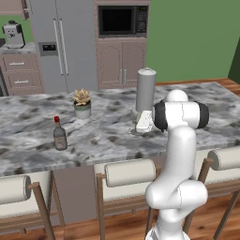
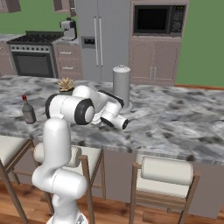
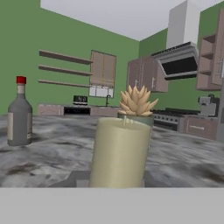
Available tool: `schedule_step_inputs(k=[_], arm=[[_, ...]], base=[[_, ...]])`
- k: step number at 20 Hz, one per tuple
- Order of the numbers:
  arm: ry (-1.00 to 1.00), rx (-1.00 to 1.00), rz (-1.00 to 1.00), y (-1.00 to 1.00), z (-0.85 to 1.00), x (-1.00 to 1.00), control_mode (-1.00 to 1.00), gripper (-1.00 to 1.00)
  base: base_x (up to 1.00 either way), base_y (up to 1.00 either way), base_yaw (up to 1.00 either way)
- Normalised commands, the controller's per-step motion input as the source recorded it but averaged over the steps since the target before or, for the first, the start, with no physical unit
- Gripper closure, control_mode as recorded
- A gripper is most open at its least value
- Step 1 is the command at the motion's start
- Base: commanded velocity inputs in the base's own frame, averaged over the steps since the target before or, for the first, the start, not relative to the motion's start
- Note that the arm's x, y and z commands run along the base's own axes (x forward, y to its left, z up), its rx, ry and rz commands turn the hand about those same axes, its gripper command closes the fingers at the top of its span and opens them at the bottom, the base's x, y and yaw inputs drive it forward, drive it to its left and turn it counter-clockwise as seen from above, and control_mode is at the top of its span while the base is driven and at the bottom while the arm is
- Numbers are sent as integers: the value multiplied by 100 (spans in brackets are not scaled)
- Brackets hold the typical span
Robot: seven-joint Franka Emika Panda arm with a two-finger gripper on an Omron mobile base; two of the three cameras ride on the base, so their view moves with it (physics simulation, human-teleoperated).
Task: Get the candle and the liquor from the cabinet and move them to the dining counter.
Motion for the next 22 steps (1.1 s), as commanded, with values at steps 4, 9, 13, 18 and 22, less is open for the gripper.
schedule_step_inputs(k=[4,9,13,18,22], arm=[[0,0,0,0,0,0,-100,-100],[0,0,0,0,0,0,-100,-100],[0,0,0,0,0,0,-100,-100],[0,0,0,0,3,0,-100,-100],[0,-1,0,-6,27,-13,-100,-100]], base=[[0,0,0],[0,0,0],[0,0,0],[0,0,0],[0,0,0]])
